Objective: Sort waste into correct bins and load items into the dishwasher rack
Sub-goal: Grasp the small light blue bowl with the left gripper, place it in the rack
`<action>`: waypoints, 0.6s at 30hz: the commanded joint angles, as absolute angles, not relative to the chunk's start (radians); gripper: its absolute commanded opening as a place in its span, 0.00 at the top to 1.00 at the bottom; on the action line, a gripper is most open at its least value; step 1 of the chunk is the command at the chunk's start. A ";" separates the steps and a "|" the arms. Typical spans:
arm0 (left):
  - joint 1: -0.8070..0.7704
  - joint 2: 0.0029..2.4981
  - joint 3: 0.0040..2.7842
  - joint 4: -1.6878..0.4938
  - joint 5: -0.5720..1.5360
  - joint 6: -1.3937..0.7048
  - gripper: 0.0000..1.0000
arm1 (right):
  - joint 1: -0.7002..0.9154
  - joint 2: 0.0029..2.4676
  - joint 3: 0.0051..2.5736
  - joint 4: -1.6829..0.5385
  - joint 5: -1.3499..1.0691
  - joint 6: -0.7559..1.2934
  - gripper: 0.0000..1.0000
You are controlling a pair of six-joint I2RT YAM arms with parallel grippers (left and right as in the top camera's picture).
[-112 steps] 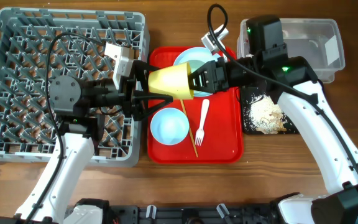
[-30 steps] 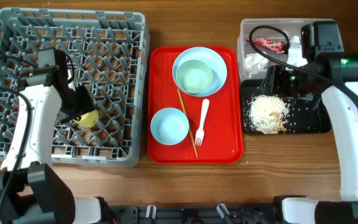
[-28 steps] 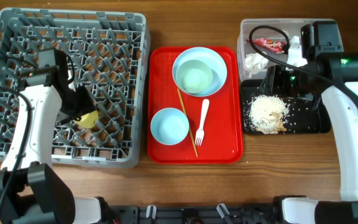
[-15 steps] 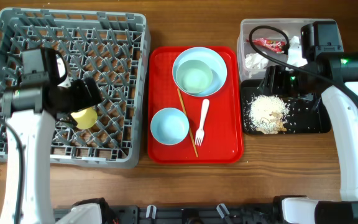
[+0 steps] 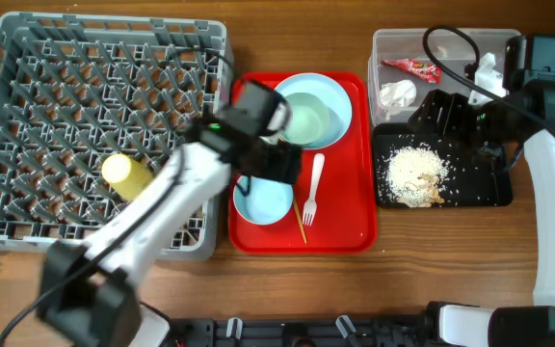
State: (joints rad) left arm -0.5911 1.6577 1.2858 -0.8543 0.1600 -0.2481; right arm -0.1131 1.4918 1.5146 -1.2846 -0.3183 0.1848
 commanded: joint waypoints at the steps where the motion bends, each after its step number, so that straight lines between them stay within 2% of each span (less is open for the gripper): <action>1: -0.664 1.797 1.292 -0.855 0.099 -0.251 0.33 | -0.117 1.479 1.531 -1.288 -0.339 0.183 0.00; 5: -0.724 1.914 1.292 -0.855 0.099 -0.251 0.55 | -0.117 1.479 1.531 -1.291 -0.339 0.183 0.00; 8: -0.733 1.918 1.293 -0.852 0.099 -0.251 0.82 | -0.117 1.479 1.531 -1.293 -0.339 0.183 0.00; 10: -0.733 1.919 1.293 -0.852 0.099 -0.251 0.96 | -0.117 1.479 1.531 -1.293 -0.339 0.183 0.00; 14: -0.732 1.909 1.298 -0.856 0.099 -0.251 0.96 | -0.117 1.479 1.531 -1.296 -0.339 0.183 0.00; 18: -0.674 1.779 1.443 -0.984 0.092 -0.242 0.96 | -0.117 1.479 1.531 -1.296 -0.339 0.183 0.00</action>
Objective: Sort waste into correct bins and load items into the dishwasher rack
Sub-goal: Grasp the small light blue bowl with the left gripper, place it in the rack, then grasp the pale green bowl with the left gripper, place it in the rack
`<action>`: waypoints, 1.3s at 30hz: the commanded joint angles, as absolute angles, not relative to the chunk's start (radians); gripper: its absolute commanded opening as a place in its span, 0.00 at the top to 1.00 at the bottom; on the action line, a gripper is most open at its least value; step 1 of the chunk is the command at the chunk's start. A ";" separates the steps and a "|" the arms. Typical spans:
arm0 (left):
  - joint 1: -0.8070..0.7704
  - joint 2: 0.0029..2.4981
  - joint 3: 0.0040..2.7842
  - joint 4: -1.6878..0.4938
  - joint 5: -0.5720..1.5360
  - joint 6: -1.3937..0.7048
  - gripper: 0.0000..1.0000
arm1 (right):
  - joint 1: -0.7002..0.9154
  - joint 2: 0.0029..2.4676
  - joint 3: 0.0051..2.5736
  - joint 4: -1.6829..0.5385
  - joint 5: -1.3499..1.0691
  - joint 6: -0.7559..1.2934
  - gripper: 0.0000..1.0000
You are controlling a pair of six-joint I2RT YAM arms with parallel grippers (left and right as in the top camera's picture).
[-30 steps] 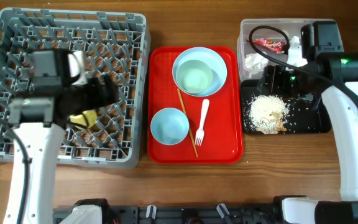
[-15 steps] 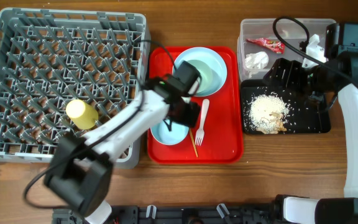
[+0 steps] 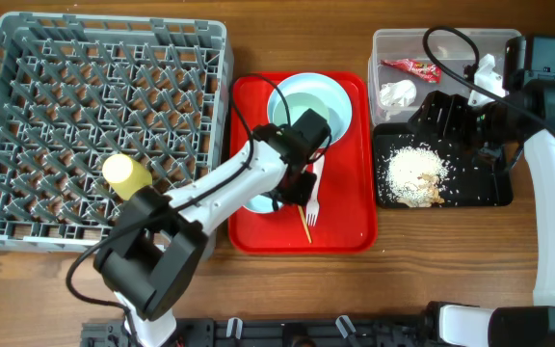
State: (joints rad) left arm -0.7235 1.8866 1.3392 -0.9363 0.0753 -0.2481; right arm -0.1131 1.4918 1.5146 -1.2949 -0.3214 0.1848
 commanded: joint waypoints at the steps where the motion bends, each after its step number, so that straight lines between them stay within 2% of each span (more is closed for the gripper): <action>1: -0.653 1.752 1.467 -0.997 0.092 -0.239 0.96 | -0.117 1.479 1.531 -1.296 -0.339 0.183 0.00; 4: -0.496 1.619 1.526 -1.010 0.167 -0.165 0.96 | -0.117 1.479 1.531 -1.296 -0.338 0.183 0.00; 7: -0.239 1.564 1.526 -1.012 0.492 -0.009 0.96 | -0.117 1.479 1.531 -1.295 -0.338 0.183 0.00; 9: -0.048 1.587 1.526 -1.015 0.807 0.099 0.96 | -0.117 1.479 1.531 -1.295 -0.338 0.183 0.00; 11: 0.102 1.644 1.526 -1.014 1.024 0.128 0.96 | -0.117 1.479 1.531 -1.295 -0.338 0.183 0.00; 13: 0.183 1.713 1.526 -1.014 1.126 0.128 0.96 | -0.117 1.479 1.531 -1.295 -0.338 0.183 0.00; 18: 0.261 1.880 1.526 -0.980 1.290 0.127 0.96 | -0.117 1.479 1.531 -1.296 -0.339 0.183 0.00; 22: 0.309 1.955 1.526 -0.981 1.287 0.127 0.96 | -0.117 1.479 1.531 -1.297 -0.338 0.184 0.00; 25: 0.361 1.986 1.524 -0.991 1.209 0.126 0.96 | -0.117 1.479 1.531 -1.299 -0.338 0.183 0.00; 26: 0.383 1.987 1.524 -1.002 1.172 0.127 0.88 | -0.117 1.479 1.531 -1.299 -0.339 0.183 0.00; 27: 0.411 1.987 1.524 -1.019 1.145 0.127 0.68 | -0.117 1.479 1.531 -1.299 -0.339 0.184 0.00; 28: 0.431 1.987 1.524 -1.035 1.134 0.127 0.64 | -0.117 1.479 1.531 -1.299 -0.339 0.183 0.00; 30: 0.472 1.987 1.524 -1.068 1.094 0.127 0.49 | -0.117 1.479 1.531 -1.298 -0.339 0.184 0.00; 33: 0.539 1.982 1.525 -1.127 1.082 0.127 0.00 | -0.117 1.479 1.531 -1.298 -0.339 0.183 0.00; 39: 0.564 1.826 1.526 -1.091 1.075 0.127 0.00 | -0.117 1.479 1.531 -1.299 -0.339 0.183 0.00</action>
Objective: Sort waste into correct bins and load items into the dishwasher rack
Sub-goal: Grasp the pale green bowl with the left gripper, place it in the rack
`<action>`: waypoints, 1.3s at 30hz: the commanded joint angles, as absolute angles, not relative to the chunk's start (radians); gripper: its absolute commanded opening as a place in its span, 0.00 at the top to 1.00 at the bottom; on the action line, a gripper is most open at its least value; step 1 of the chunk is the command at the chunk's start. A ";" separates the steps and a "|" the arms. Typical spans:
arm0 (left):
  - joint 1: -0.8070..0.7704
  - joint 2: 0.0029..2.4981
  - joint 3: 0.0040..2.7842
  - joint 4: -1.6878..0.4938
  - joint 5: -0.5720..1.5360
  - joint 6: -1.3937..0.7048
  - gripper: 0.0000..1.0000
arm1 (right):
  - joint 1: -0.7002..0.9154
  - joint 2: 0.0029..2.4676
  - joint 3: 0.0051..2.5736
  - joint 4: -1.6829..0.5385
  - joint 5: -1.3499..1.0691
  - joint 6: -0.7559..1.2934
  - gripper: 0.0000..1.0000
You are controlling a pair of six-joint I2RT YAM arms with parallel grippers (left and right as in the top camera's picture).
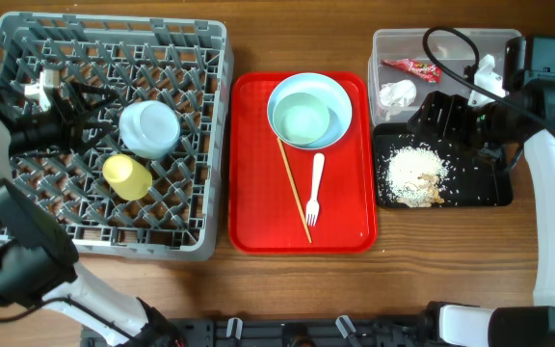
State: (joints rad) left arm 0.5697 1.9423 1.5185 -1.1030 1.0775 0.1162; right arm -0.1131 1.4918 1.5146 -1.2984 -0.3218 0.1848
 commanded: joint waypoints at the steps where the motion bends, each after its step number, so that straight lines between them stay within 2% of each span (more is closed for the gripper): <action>1: 0.546 1.779 1.526 -1.087 1.053 0.127 0.00 | -0.117 1.479 1.531 -1.299 -0.339 0.183 0.00; 3: 0.496 1.723 1.526 -1.084 1.011 0.127 0.00 | -0.117 1.479 1.531 -1.299 -0.339 0.183 0.00; 5: 0.376 1.656 1.526 -1.073 0.911 0.119 0.00 | -0.117 1.479 1.531 -1.298 -0.339 0.183 0.00; 8: 0.126 1.627 1.526 -1.000 0.688 0.025 0.00 | -0.117 1.479 1.531 -1.299 -0.339 0.183 0.00; 9: 0.000 1.636 1.526 -0.953 0.590 0.014 0.00 | -0.117 1.479 1.531 -1.299 -0.339 0.184 0.00; 14: -0.395 1.725 1.526 -0.727 0.350 0.014 0.00 | -0.117 1.479 1.531 -1.299 -0.338 0.185 0.00; 17: -0.530 1.813 1.526 -0.630 0.248 0.014 0.00 | -0.117 1.479 1.531 -1.299 -0.338 0.183 0.00; 21: -0.628 1.967 1.526 -0.551 0.135 0.014 0.02 | -0.117 1.479 1.531 -1.299 -0.338 0.183 0.00; 26: -0.631 2.115 1.525 -0.550 0.051 0.014 0.30 | -0.117 1.479 1.531 -1.299 -0.338 0.183 0.00; 27: -0.631 2.128 1.525 -0.551 0.051 0.014 0.38 | -0.117 1.479 1.531 -1.300 -0.338 0.183 0.00; 31: -0.631 2.129 1.525 -0.541 0.051 0.014 0.91 | -0.117 1.479 1.531 -1.303 -0.338 0.183 0.00; 32: -0.631 2.126 1.525 -0.541 0.051 0.014 0.96 | -0.117 1.479 1.531 -1.304 -0.339 0.183 0.00; 39: -0.628 2.019 1.526 -0.542 0.051 0.014 0.96 | -0.117 1.479 1.531 -1.312 -0.338 0.183 0.00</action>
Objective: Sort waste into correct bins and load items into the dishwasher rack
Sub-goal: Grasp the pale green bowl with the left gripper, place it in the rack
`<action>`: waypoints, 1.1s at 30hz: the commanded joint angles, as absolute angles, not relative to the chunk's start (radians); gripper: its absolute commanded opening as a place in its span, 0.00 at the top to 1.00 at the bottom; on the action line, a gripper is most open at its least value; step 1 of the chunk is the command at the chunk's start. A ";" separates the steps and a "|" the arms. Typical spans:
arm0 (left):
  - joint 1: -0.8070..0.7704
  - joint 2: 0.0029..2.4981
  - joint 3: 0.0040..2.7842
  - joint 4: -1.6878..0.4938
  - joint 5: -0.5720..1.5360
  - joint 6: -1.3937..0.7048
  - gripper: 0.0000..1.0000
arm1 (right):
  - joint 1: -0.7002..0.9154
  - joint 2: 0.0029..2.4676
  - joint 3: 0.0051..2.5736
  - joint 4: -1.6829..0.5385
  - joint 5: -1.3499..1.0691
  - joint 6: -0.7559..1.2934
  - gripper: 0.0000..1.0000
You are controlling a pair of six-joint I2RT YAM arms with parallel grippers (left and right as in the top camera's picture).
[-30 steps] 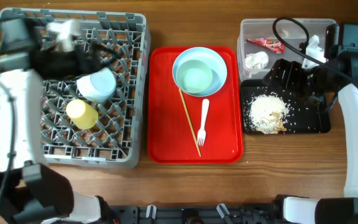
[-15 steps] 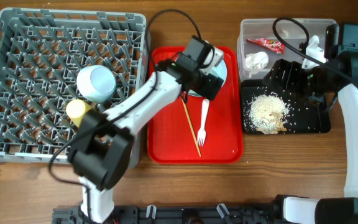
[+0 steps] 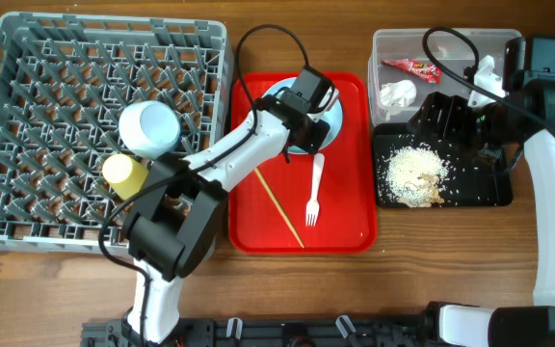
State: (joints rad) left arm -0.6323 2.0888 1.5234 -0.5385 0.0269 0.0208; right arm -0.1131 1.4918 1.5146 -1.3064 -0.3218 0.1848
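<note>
My left gripper (image 3: 308, 133) is down on the light blue plate (image 3: 335, 104) at the back of the red tray (image 3: 345, 231); its arm covers most of the plate, and the jaws are hidden. A white fork (image 3: 312, 189) and a wooden chopstick (image 3: 278, 206) lie on the tray. A pale bowl (image 3: 149, 125) sits upside down in the grey dishwasher rack (image 3: 27, 58), next to a yellow cup (image 3: 124, 172). My right gripper (image 3: 443, 116) hovers at the back edge of the black bin (image 3: 489, 188), which holds rice.
A clear bin (image 3: 393, 43) at the back right holds a red wrapper (image 3: 409, 66) and a crumpled tissue (image 3: 397, 93). The right arm's cable arcs over it. Wooden table surrounds the rack, tray and bins.
My left arm was at the rack's far left; now it reaches over the tray to the plate. The chopstick has shifted left and lies more slanted. The right arm has not moved.
First my left gripper was over a small pale blue bowl at the tray's front left, then down on it. Later the bowl lay upside down in the rack beside the yellow cup, with the arm at the rack's left. Now the gripper is at the plate.
</note>
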 commanded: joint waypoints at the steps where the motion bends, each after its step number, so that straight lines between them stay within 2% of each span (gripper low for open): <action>1: -0.624 1.978 1.526 -0.542 0.058 0.013 0.96 | -0.117 1.479 1.531 -1.312 -0.338 0.183 0.00; 5: -0.520 1.752 1.526 -0.542 0.158 0.010 0.96 | -0.117 1.479 1.531 -1.312 -0.338 0.183 0.00; 9: -0.254 1.647 1.526 -0.541 0.498 -0.090 0.96 | -0.117 1.479 1.531 -1.312 -0.338 0.183 0.00; 12: -0.031 1.700 1.526 -0.538 0.915 -0.091 0.96 | -0.117 1.479 1.531 -1.312 -0.338 0.183 0.00; 17: 0.162 1.884 1.526 -0.510 1.290 -0.091 0.96 | -0.117 1.479 1.531 -1.318 -0.338 0.184 0.00; 20: 0.197 1.971 1.526 -0.478 1.380 -0.096 0.96 | -0.117 1.479 1.531 -1.319 -0.338 0.184 0.00; 26: 0.278 2.084 1.526 -0.399 1.375 -0.143 0.96 | -0.117 1.479 1.531 -1.328 -0.338 0.184 0.00; 27: 0.299 2.088 1.526 -0.400 1.356 -0.143 0.85 | -0.117 1.479 1.531 -1.331 -0.339 0.185 0.00; 30: 0.348 2.097 1.524 -0.404 1.303 -0.144 0.39 | -0.117 1.479 1.531 -1.339 -0.339 0.186 0.00; 32: 0.383 2.097 1.524 -0.402 1.303 -0.144 0.14 | -0.117 1.479 1.531 -1.345 -0.339 0.186 0.00; 33: 0.410 2.097 1.524 -0.408 1.304 -0.144 0.12 | -0.117 1.479 1.531 -1.345 -0.339 0.186 0.00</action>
State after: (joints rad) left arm 0.3634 2.0853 1.5223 -0.4034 1.3109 -0.1490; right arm -0.1131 1.4918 1.5146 -1.3418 -0.3218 0.1848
